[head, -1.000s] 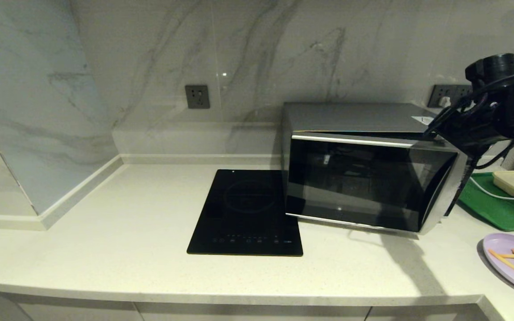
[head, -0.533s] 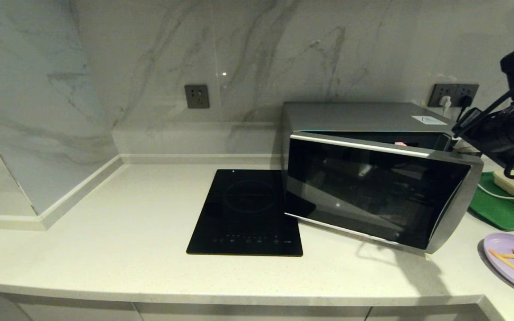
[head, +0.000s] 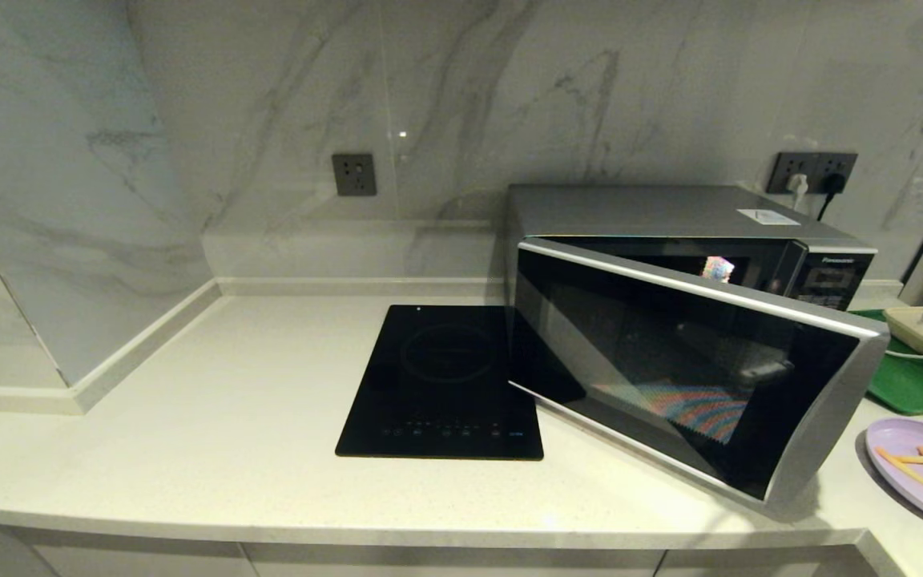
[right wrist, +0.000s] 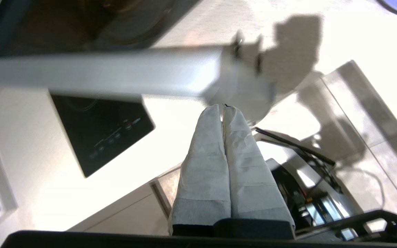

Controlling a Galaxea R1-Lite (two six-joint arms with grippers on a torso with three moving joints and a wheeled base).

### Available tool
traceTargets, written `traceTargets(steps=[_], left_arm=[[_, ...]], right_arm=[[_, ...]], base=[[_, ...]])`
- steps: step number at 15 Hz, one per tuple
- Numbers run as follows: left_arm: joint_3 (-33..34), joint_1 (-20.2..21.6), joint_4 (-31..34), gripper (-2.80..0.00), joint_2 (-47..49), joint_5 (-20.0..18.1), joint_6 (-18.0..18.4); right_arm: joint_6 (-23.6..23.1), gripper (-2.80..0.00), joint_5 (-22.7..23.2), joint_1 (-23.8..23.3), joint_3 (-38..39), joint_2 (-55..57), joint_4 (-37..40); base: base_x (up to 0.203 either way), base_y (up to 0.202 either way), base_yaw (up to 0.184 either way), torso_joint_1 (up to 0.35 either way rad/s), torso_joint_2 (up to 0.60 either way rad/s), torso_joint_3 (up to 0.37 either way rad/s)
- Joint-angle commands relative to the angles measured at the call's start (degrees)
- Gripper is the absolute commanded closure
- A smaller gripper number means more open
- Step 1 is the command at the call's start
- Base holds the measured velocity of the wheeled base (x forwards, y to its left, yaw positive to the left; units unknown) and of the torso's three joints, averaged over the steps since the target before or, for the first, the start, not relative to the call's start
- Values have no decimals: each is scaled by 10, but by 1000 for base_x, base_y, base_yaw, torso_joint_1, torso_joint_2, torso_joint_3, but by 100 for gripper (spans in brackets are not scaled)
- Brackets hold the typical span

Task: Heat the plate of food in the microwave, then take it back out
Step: Open the microwave oven

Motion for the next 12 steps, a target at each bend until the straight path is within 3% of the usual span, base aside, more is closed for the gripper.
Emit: traceTargets(steps=[1, 5, 7, 9, 12], left_arm=[[0, 0, 0, 0, 0, 0, 0], [0, 0, 0, 0, 0, 0, 0], [0, 0, 0, 0, 0, 0, -1], [0, 0, 0, 0, 0, 0, -1], [0, 0, 0, 0, 0, 0, 0]], right_arm=[[3, 0, -7, -8, 19, 7, -12], [5, 0, -90, -13, 52, 71, -125], [2, 0, -93, -9, 63, 82, -138], [-5, 0, -89, 24, 67, 88, -136], [-74, 0, -91, 106, 85, 72, -133]], base=[[0, 0, 0, 0, 0, 0], [0, 0, 0, 0, 0, 0], [0, 0, 0, 0, 0, 0], [0, 0, 0, 0, 0, 0], [0, 0, 0, 0, 0, 0]])
